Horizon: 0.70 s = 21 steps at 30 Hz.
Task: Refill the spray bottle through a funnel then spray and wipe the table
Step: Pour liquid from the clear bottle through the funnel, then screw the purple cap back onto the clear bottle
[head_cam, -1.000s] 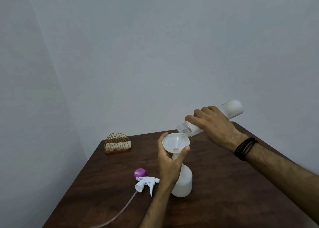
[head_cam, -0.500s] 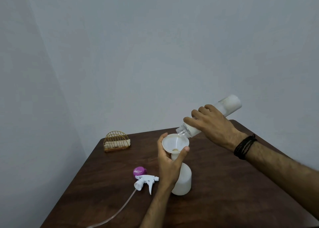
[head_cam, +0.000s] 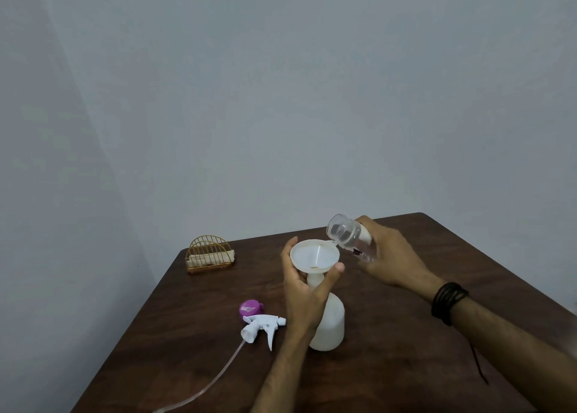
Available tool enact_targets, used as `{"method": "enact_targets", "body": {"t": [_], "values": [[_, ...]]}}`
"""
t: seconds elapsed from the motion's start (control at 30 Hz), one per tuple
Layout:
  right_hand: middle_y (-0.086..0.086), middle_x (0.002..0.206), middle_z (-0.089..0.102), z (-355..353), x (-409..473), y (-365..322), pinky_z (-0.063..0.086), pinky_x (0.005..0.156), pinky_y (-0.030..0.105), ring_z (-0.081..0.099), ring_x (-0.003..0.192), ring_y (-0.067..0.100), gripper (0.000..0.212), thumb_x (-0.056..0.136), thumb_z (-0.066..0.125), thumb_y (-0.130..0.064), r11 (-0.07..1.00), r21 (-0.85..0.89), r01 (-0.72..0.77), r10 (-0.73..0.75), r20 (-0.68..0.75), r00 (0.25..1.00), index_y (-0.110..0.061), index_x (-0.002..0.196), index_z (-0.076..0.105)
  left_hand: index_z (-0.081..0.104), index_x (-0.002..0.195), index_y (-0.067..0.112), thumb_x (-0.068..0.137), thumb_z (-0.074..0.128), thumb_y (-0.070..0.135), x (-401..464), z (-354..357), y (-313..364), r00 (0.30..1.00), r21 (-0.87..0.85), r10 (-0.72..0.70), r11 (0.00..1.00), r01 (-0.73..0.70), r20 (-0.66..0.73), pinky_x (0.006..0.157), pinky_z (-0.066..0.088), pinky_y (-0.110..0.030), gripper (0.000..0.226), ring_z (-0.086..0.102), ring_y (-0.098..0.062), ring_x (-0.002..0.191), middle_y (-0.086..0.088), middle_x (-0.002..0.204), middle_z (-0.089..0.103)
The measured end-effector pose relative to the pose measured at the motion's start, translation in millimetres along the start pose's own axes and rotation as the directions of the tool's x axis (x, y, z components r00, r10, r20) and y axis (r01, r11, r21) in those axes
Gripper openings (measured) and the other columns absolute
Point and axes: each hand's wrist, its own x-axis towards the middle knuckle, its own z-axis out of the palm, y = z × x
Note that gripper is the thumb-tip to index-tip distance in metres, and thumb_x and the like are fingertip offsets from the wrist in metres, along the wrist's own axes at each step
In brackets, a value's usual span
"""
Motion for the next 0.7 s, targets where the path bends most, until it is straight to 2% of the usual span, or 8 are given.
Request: {"method": "enact_targets", "body": {"t": [0.17, 0.27, 0.33, 0.4, 0.5, 0.57, 0.63, 0.7], "values": [[-0.010, 0.089, 0.070, 14.4, -25.6, 6.1, 0.054, 0.062, 0.018, 0.066, 0.077, 0.006, 0.055, 0.064, 0.081, -0.002, 0.947, 0.308, -0.095, 0.109, -0.028, 0.994, -0.031, 0.104, 0.057, 0.032, 0.145, 0.031, 0.055, 0.087, 0.053, -6.5, -0.2, -4.0, 1.000, -0.007, -0.031, 1.000, 0.031, 0.000, 0.098, 0.051, -0.024, 0.107, 0.055, 0.004, 0.121, 0.025, 0.128, 0.055], [-0.008, 0.096, 0.072, 23.2, -42.2, 9.9, 0.061, 0.075, 0.030, 0.070, 0.088, 0.012, 0.062, 0.063, 0.084, 0.000, 0.877, 0.464, -0.121, 0.144, -0.013, 0.990, -0.030, 0.112, 0.059, 0.027, 0.148, 0.031, 0.054, 0.087, 0.050, -13.5, -7.7, -6.0, 0.998, -0.023, -0.066, 0.998, 0.067, 0.020, 0.098, 0.049, -0.020, 0.113, 0.054, 0.008, 0.120, 0.022, 0.132, 0.052], [-0.003, 0.099, 0.071, 30.3, -53.6, 14.6, 0.061, 0.080, 0.036, 0.071, 0.093, 0.018, 0.064, 0.064, 0.085, 0.002, 0.828, 0.549, -0.112, 0.140, -0.009, 0.990, -0.028, 0.114, 0.059, 0.026, 0.148, 0.032, 0.056, 0.086, 0.049, -19.3, -17.9, -8.2, 0.998, -0.003, -0.062, 0.998, 0.062, 0.001, 0.096, 0.049, -0.024, 0.111, 0.057, 0.000, 0.119, 0.013, 0.133, 0.054], [0.001, 0.099, 0.072, 38.1, -66.5, 16.8, 0.060, 0.083, 0.036, 0.072, 0.094, 0.020, 0.066, 0.066, 0.084, 0.007, 0.784, 0.609, -0.119, 0.145, 0.007, 0.989, -0.026, 0.117, 0.059, 0.030, 0.147, 0.029, 0.065, 0.080, 0.050, -25.3, -32.7, -9.5, 0.998, 0.048, -0.034, 0.998, 0.037, -0.058, 0.094, 0.051, -0.024, 0.099, 0.058, -0.005, 0.116, 0.006, 0.128, 0.056], [0.000, 0.099, 0.073, 48.1, -82.8, 15.2, 0.060, 0.082, 0.032, 0.072, 0.093, 0.019, 0.067, 0.069, 0.082, 0.014, 0.734, 0.666, -0.132, 0.154, 0.025, 0.988, -0.016, 0.124, 0.057, 0.045, 0.134, 0.030, 0.084, 0.074, 0.042, -29.3, -60.2, -12.4, 0.982, 0.219, -0.050, 0.971, 0.090, -0.181, 0.087, 0.049, -0.021, 0.060, 0.058, -0.011, 0.112, 0.005, 0.120, 0.058], [-0.001, 0.098, 0.073, 52.3, -88.4, 10.5, 0.059, 0.080, 0.029, 0.072, 0.093, 0.017, 0.066, 0.069, 0.082, 0.013, 0.719, 0.685, -0.115, 0.135, 0.024, 0.991, -0.011, 0.124, 0.056, 0.051, 0.128, 0.031, 0.089, 0.070, 0.039, -30.2, -80.0, -20.4, 0.969, 0.413, -0.093, 0.893, 0.182, -0.228, 0.088, 0.049, -0.026, 0.044, 0.056, -0.013, 0.113, 0.003, 0.125, 0.058], [-0.004, 0.098, 0.073, 55.4, -91.2, 2.2, 0.058, 0.079, 0.027, 0.072, 0.093, 0.016, 0.064, 0.067, 0.083, 0.007, 0.714, 0.694, -0.091, 0.102, 0.025, 0.994, -0.012, 0.123, 0.057, 0.054, 0.129, 0.027, 0.089, 0.069, 0.040, -32.5, -97.4, -32.5, 0.974, 0.660, -0.126, 0.718, 0.221, -0.189, 0.095, 0.049, -0.033, 0.044, 0.053, -0.014, 0.117, 0.001, 0.132, 0.056], [-0.007, 0.099, 0.073, 58.6, -92.6, -7.9, 0.058, 0.079, 0.026, 0.072, 0.094, 0.017, 0.065, 0.068, 0.083, 0.011, 0.718, 0.692, -0.073, 0.071, 0.031, 0.997, -0.018, 0.121, 0.057, 0.055, 0.131, 0.024, 0.089, 0.067, 0.041, -37.8, -107.3, -43.0, 0.982, 0.828, -0.158, 0.534, 0.174, -0.105, 0.099, 0.045, -0.036, 0.047, 0.050, -0.018, 0.121, 0.001, 0.132, 0.056]]}}
